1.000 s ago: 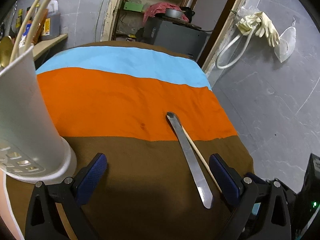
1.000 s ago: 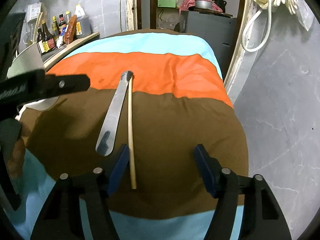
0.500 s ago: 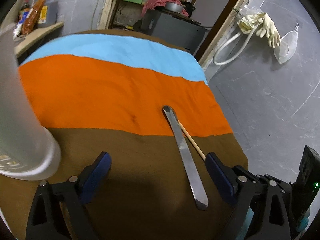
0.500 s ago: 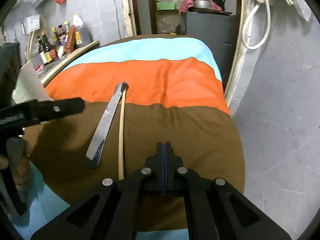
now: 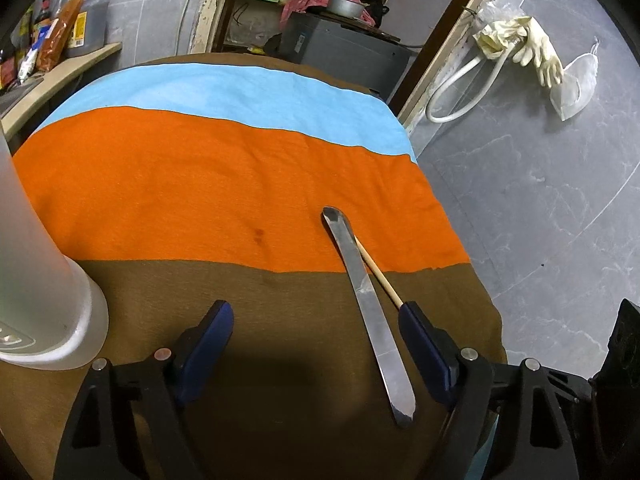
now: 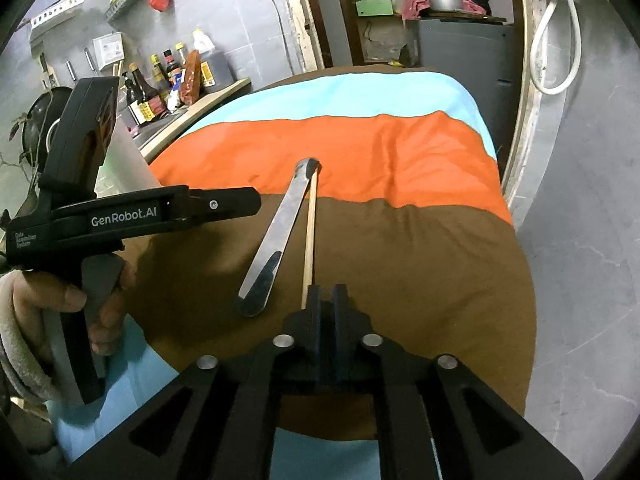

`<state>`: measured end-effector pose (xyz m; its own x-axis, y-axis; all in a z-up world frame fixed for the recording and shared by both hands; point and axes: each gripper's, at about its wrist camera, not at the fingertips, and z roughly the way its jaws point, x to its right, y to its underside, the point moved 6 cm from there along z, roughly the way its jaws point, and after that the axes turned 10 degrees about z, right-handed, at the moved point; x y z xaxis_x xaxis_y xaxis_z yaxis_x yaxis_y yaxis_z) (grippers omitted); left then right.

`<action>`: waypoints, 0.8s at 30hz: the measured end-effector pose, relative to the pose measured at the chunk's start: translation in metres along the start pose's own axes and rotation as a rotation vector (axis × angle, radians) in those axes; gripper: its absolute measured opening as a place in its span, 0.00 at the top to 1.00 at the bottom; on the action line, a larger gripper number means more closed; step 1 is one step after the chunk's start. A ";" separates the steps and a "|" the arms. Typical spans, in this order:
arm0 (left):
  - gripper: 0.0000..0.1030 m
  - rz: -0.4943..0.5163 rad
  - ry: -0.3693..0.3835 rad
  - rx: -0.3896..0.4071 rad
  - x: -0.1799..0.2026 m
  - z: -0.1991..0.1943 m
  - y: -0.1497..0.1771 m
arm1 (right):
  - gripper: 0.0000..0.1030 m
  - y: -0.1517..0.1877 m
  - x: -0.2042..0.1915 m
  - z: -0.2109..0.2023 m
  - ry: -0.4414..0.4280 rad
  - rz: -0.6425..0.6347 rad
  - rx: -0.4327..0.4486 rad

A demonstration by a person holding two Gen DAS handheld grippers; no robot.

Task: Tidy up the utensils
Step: 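Grasp the wooden chopstick with the right gripper beside the knife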

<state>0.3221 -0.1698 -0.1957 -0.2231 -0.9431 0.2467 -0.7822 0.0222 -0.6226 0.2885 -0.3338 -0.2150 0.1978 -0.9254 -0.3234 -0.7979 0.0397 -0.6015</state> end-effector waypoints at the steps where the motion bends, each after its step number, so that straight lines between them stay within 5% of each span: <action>1: 0.20 0.001 -0.001 0.000 0.000 0.000 0.000 | 0.87 0.000 -0.001 0.000 -0.003 -0.001 0.000; 13: 0.28 -0.011 -0.003 0.001 -0.004 0.000 -0.002 | 0.83 -0.007 -0.012 0.010 -0.020 -0.046 -0.016; 18: 0.28 -0.018 -0.001 0.001 -0.006 0.000 -0.004 | 0.83 -0.006 -0.019 0.020 0.046 -0.108 -0.036; 24: 0.35 -0.016 0.013 0.000 -0.003 0.004 -0.006 | 0.95 -0.015 -0.009 0.015 0.118 -0.073 -0.020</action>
<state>0.3298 -0.1684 -0.1951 -0.2175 -0.9390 0.2663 -0.7861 0.0068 -0.6181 0.3072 -0.3205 -0.2145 0.1882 -0.9634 -0.1907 -0.7950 -0.0355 -0.6055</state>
